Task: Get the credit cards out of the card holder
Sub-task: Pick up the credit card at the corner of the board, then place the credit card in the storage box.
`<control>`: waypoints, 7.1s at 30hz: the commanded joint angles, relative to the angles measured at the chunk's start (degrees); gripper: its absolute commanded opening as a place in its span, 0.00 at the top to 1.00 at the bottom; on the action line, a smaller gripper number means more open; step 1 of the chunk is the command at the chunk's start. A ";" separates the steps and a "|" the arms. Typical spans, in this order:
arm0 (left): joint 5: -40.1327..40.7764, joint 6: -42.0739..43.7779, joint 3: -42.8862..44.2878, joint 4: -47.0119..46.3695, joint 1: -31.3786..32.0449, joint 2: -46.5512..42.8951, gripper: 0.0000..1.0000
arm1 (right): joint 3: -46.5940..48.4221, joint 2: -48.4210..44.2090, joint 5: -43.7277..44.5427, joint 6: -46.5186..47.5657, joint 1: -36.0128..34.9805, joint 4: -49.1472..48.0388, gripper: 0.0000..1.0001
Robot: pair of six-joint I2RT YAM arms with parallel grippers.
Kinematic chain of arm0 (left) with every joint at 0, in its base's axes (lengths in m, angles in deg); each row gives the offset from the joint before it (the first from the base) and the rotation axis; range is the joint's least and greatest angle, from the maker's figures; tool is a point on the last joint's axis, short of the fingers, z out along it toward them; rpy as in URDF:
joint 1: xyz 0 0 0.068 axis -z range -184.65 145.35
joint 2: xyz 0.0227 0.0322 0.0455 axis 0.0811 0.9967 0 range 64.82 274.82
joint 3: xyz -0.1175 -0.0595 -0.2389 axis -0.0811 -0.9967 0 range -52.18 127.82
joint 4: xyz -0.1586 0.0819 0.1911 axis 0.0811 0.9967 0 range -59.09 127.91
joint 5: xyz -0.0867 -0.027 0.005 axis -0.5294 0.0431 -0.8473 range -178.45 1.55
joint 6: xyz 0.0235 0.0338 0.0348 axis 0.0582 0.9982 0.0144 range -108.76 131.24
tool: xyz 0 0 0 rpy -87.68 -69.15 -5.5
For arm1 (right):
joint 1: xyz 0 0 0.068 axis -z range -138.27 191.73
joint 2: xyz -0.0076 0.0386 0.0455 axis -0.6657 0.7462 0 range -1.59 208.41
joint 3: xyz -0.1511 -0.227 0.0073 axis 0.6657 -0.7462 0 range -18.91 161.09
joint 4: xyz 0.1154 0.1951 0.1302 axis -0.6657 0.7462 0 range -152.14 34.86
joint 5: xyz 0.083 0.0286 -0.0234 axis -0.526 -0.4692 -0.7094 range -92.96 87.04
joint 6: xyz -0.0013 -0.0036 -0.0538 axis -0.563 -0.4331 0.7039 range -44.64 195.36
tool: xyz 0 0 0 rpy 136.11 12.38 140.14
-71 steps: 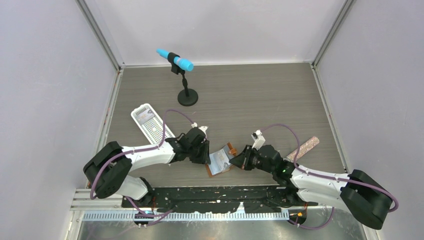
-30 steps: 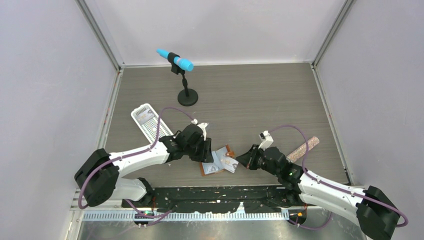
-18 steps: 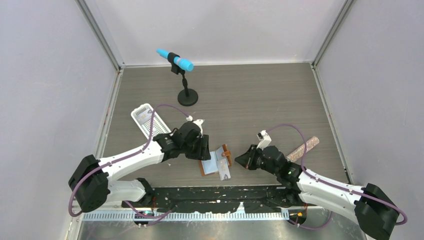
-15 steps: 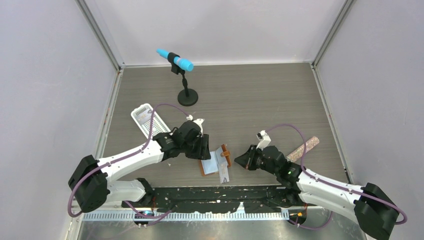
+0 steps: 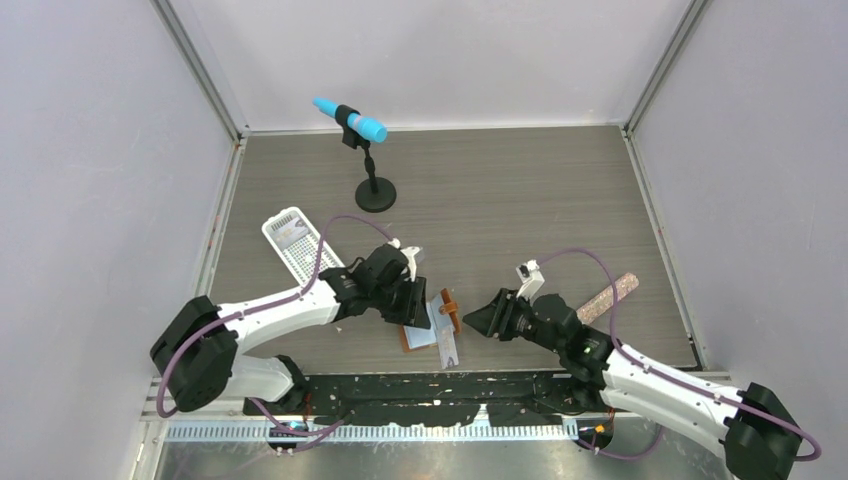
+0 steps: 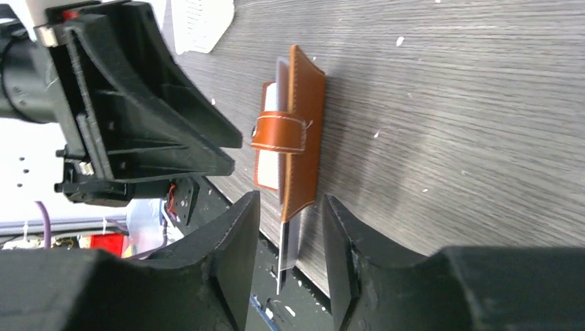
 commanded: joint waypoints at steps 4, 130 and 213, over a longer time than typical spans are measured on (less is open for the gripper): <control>-4.36 -1.08 -1.55 -8.48 0.10 1.47 0.60 | 1.81 -4.11 2.58 -3.54 -5.57 4.74 0.49; 30.41 5.75 3.56 17.95 -42.56 -33.61 1.00 | 38.16 42.22 21.37 19.11 -19.08 17.57 0.32; 5.55 12.89 22.04 -3.61 -68.63 17.06 0.70 | 28.37 38.88 15.79 18.24 -16.00 5.47 0.46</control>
